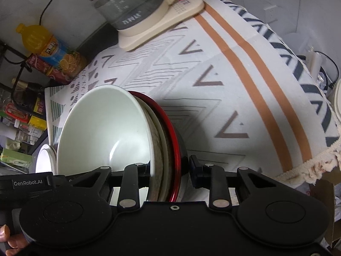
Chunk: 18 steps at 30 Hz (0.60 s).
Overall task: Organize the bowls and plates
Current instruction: 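Lift and carry the nested bowls over the plate stack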
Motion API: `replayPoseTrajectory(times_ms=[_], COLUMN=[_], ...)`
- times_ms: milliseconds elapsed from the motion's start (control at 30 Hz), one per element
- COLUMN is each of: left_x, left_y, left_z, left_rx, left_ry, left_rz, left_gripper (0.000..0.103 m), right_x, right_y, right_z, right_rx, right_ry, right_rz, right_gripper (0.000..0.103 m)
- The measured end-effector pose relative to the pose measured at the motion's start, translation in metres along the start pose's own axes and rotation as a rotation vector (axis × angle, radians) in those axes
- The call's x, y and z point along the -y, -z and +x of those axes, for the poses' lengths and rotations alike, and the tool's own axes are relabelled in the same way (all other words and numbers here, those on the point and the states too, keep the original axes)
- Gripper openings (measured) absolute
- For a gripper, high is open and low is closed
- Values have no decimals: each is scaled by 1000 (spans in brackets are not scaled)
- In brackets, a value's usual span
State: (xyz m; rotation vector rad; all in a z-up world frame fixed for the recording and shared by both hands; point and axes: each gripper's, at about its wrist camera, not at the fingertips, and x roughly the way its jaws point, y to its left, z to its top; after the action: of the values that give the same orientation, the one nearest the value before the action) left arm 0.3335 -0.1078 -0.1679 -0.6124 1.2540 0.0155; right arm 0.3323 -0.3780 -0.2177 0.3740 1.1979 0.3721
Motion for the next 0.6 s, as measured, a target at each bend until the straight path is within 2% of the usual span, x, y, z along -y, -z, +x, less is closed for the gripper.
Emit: replayPoseTrajectory(times_ms=[600], left_x=[-51], left_y=[-11], left_z=[-65], left_rx=[148], left_ry=[-9], left_rz=[-81], left_gripper=[28], right_x=[-80], right_y=[-12], right_z=[5], right_rx=[10], right_ry=[-74], right_rz=[-144], right_gripper=[29])
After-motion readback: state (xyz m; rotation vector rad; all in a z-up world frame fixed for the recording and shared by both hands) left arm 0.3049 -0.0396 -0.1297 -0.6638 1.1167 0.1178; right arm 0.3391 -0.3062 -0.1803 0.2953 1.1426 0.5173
